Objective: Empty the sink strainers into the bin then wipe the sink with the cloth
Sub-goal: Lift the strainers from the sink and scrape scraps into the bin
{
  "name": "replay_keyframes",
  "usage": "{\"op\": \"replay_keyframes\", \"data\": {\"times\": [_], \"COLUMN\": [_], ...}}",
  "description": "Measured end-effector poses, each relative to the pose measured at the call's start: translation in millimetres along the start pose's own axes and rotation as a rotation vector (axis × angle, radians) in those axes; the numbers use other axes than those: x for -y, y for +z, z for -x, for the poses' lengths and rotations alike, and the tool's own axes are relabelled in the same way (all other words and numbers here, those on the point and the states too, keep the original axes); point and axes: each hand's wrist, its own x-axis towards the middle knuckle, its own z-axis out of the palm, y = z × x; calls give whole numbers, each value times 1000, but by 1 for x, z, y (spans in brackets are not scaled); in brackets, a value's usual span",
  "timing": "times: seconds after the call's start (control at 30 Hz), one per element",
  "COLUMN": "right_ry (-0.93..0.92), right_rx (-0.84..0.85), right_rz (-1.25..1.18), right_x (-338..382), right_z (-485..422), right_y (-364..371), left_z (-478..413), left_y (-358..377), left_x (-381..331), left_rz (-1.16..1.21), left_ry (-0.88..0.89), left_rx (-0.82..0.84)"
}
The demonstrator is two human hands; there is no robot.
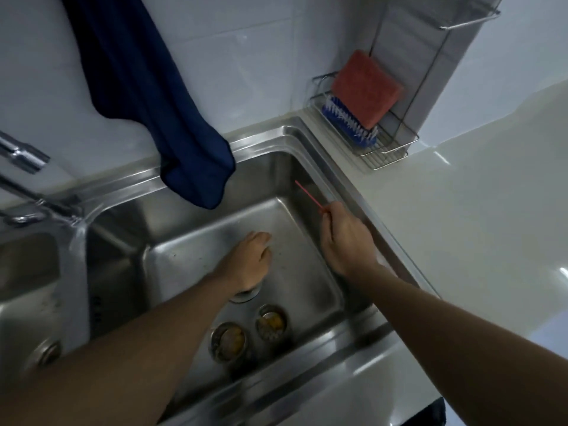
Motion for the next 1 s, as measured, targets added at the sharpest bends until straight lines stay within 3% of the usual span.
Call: {"op": "replay_keyframes", "data": {"times": [0.23, 0.5, 0.73, 1.0], "right_ry": [23, 5, 41, 95], "right_rx": [246, 346, 370, 363], "right_rz": [-80, 0, -21, -160], "right_x": [30, 46, 53, 71], "right_z": [28, 46, 55, 57], "right_y": [57, 92, 98, 74], "left_z": [57, 94, 109, 107], "left_y": [24, 52, 54, 0], "left_x": [71, 116, 122, 85], "left_rz": [-50, -30, 56, 152], "left_ry": [-213, -300, -301, -179], "left_rx": [68, 241, 93, -128]}}
